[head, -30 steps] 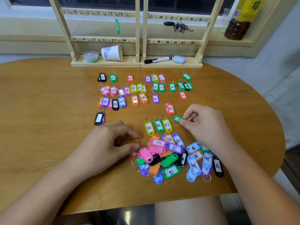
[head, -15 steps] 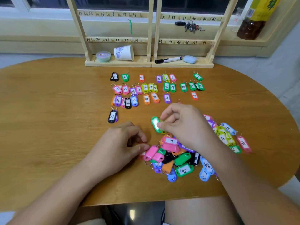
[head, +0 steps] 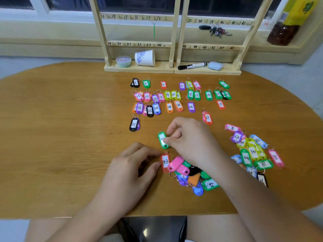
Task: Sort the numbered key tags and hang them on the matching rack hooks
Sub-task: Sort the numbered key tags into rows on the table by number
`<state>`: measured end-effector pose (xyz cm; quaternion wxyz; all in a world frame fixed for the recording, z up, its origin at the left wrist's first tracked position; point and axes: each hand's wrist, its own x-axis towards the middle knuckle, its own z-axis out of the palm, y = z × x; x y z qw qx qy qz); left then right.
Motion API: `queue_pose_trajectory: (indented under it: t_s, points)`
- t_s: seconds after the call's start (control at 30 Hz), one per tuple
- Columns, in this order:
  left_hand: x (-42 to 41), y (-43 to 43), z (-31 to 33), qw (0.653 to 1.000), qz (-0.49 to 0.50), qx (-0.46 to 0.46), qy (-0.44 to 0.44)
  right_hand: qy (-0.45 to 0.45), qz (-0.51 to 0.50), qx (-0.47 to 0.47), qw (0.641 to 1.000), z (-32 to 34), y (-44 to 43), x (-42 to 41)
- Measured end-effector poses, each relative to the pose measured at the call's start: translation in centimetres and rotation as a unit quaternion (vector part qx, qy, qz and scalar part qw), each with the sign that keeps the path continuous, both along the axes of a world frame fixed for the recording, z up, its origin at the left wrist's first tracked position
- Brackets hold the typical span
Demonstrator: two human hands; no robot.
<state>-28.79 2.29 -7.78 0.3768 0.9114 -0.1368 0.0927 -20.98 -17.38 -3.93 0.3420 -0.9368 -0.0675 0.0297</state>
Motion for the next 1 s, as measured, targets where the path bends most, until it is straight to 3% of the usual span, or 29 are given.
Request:
queue_pose_trajectory:
  t_s: [0.43, 0.63, 0.83, 1.0]
  points:
    - [-0.3, 0.0, -0.5, 1.000, 0.002, 0.028, -0.003, -0.023, 0.006, -0.049, 0.999, -0.7, 1.1, 0.5]
    - [-0.4, 0.0, -0.3, 1.000, 0.015, 0.015, 0.006, -0.060, -0.004, -0.008, 0.998, 0.1, -0.9, -0.1]
    - [-0.2, -0.4, 0.0, 0.996, -0.045, 0.077, -0.019, -0.064, 0.136, -0.079, 0.985, 0.0, -4.1, -2.7]
    - [-0.5, 0.3, -0.6, 0.992, -0.034, 0.106, -0.059, -0.061, 0.165, -0.064, 0.982, -1.1, -4.6, -3.9]
